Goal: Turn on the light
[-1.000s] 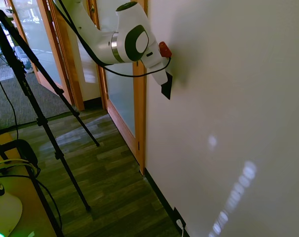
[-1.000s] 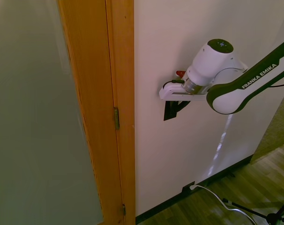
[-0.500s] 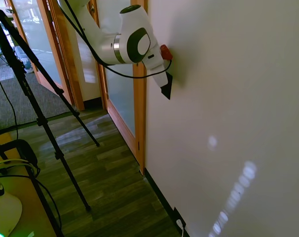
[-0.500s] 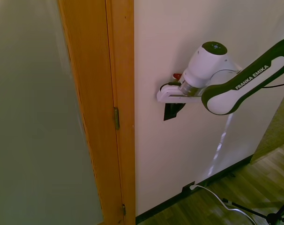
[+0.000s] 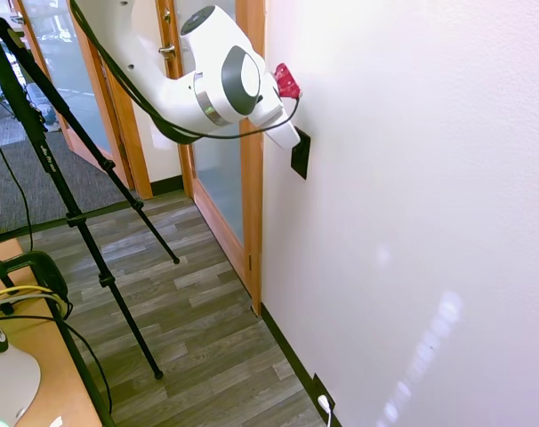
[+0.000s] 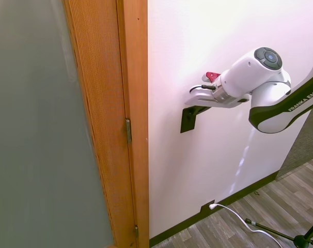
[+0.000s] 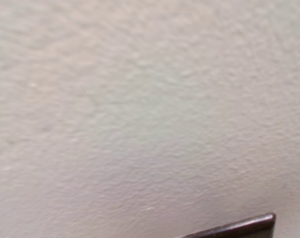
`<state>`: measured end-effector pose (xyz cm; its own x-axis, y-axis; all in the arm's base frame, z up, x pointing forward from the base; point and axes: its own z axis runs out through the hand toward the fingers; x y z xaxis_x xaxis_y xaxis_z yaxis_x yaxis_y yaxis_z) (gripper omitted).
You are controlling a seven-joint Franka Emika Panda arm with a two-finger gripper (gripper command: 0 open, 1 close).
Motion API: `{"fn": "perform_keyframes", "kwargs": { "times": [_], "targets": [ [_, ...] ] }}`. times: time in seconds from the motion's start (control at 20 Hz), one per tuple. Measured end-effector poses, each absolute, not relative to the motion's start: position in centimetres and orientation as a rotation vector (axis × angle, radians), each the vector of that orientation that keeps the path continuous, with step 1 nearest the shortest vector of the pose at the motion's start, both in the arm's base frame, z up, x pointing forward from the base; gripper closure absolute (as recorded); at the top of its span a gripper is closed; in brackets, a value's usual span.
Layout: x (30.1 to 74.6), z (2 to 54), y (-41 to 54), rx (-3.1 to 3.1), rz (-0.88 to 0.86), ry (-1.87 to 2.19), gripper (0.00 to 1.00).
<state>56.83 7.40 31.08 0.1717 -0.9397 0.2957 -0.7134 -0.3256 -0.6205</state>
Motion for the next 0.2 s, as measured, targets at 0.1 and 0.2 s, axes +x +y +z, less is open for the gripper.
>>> {"fn": "perform_keyframes", "kwargs": {
  "times": [0.1,0.2],
  "targets": [
    [56.3,30.8,8.0,-2.121,-0.918,1.549,0.0],
    [55.5,30.3,7.8,-2.118,-0.916,1.519,0.0]
  ]
}}
